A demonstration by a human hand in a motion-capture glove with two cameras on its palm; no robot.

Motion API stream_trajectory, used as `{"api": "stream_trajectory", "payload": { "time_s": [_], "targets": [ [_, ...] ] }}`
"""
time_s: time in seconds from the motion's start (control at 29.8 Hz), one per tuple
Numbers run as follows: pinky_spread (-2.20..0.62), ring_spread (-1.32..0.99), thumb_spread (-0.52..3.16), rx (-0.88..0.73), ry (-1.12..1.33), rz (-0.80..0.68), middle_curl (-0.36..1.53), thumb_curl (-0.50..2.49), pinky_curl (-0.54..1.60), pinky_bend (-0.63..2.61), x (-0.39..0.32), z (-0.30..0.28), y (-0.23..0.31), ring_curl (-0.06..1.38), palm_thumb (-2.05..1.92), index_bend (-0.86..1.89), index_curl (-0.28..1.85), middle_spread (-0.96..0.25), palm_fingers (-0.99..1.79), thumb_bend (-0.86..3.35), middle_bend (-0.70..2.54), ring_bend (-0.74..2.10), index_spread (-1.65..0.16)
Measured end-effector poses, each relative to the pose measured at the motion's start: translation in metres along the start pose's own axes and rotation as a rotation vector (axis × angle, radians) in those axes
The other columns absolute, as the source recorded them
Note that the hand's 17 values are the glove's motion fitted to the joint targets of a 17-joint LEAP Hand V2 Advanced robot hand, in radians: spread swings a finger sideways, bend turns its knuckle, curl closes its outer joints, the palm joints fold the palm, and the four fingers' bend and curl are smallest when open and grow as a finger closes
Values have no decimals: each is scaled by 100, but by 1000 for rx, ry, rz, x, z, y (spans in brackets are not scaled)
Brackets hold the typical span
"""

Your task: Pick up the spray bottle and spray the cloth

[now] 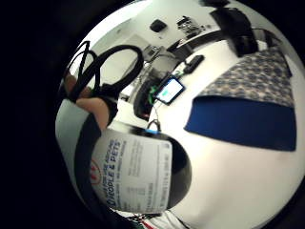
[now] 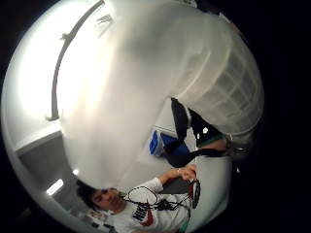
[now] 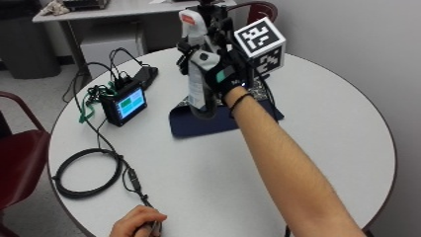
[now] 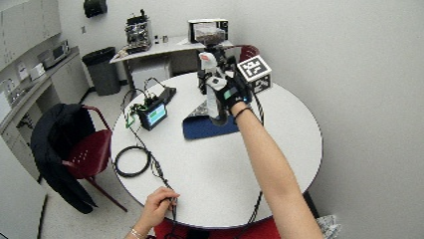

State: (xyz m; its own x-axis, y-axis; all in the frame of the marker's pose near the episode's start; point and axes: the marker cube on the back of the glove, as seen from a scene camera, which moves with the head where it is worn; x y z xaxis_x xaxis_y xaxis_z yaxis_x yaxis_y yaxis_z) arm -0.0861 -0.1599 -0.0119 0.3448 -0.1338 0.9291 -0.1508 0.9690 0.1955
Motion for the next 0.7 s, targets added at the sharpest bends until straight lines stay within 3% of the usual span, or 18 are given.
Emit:
{"api": "stream_trajectory", "payload": {
  "time_s": [0.3, 0.7],
  "targets": [
    [3, -10, 113, -125, -93, -54, 47, 42, 35, 23, 26, 97, 15, 41, 72, 14, 34, -9, 112, -3, 53, 62, -24],
    [4, -10, 111, -166, -109, -3, 47, 38, 35, 20, 69, 142, 36, 41, 69, 12, 33, -10, 112, -2, 49, 58, -26]
  ]
}}
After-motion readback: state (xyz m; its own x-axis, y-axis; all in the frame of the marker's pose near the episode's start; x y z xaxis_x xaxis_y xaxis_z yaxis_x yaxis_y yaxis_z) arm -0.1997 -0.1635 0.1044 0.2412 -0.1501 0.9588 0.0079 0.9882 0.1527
